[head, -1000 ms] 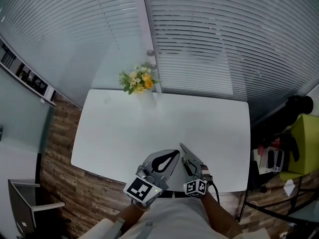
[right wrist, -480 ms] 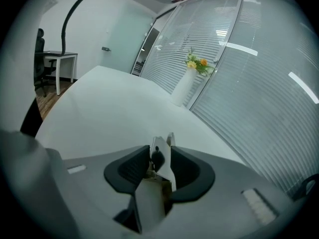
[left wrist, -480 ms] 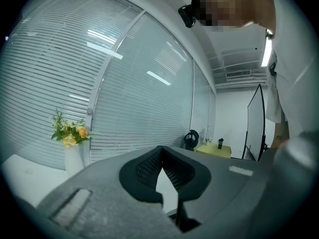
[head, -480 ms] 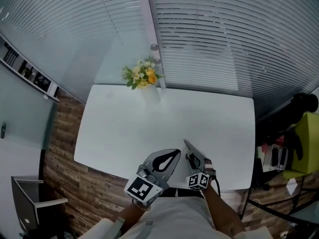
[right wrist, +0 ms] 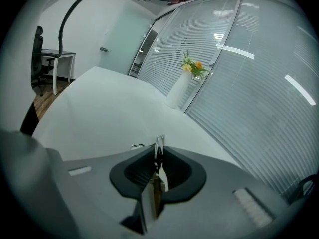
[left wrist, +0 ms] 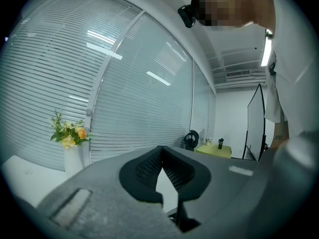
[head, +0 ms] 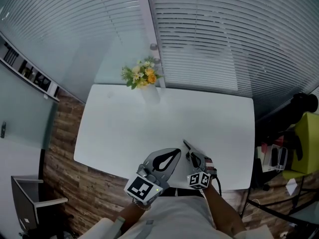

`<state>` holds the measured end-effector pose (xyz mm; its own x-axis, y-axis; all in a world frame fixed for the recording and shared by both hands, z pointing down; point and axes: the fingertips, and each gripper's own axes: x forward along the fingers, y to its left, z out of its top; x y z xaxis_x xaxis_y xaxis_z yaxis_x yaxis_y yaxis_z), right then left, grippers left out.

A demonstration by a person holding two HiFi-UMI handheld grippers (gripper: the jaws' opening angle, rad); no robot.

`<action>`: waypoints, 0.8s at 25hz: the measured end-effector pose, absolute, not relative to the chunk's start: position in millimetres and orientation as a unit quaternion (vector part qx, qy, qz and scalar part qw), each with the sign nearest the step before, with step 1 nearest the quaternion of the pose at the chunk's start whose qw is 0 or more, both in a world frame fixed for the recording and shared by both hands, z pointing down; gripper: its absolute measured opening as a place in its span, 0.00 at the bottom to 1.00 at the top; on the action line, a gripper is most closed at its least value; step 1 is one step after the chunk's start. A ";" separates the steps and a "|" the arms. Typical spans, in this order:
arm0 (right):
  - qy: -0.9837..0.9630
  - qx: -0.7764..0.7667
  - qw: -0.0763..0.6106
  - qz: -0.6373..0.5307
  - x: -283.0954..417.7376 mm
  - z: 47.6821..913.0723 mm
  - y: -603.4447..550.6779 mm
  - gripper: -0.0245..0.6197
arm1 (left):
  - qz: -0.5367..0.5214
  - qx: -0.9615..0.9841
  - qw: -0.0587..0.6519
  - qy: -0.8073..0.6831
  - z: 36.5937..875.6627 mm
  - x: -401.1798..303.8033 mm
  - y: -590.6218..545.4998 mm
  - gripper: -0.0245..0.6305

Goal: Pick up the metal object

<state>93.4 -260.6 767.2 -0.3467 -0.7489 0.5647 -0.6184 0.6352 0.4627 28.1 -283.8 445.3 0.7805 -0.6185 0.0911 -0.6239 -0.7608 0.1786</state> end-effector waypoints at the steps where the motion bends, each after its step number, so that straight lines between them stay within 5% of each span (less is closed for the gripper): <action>1: -0.815 0.422 0.388 -0.087 95.5 765.6 -262.3 0.09 | 0.014 0.938 0.101 -0.331 445.1 28.4 -284.1 0.04; 20: -0.824 0.461 0.326 -0.041 119.0 718.7 -274.8 0.05 | 0.000 0.939 0.090 -0.332 434.1 35.4 -288.1 0.04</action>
